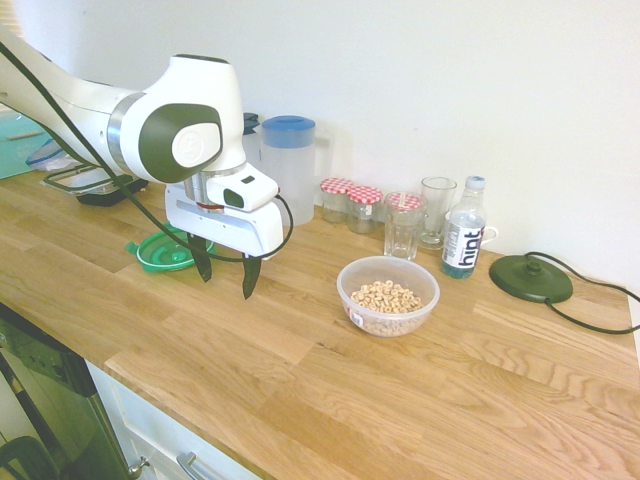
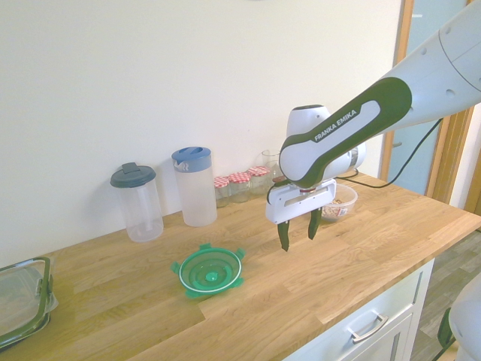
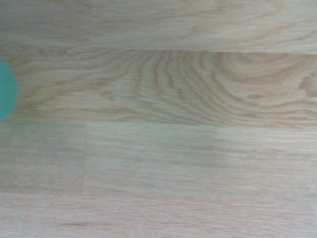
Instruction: Cover the lid of food container
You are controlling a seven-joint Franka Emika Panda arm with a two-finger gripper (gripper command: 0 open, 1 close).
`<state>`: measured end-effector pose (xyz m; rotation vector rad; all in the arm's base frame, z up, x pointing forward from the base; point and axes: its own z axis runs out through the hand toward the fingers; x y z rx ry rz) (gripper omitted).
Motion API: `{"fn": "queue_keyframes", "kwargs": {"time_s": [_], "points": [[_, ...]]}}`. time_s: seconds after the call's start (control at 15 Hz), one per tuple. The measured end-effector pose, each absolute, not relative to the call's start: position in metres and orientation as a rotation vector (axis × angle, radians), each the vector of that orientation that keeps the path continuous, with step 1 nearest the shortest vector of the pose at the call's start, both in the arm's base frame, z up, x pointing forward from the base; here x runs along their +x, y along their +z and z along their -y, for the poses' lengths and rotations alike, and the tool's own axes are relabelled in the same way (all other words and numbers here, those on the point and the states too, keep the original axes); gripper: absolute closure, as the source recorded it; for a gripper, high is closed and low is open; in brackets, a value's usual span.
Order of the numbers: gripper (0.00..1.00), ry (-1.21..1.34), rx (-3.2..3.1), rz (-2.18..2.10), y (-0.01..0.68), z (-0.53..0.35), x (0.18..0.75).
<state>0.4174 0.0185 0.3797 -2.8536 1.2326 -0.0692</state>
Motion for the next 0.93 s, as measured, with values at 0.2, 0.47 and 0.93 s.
{"fn": "queue_keyframes", "kwargs": {"time_s": [0.2, 0.47, 0.93], "points": [[0.0, -0.08, -2.843, -1.241, 0.38, -0.018, 0.419], [0.0, 0.028, -2.619, -1.179, 0.374, -0.031, 0.437], [0.0, 0.231, -2.281, -0.863, 0.335, -0.036, 0.481]]}}
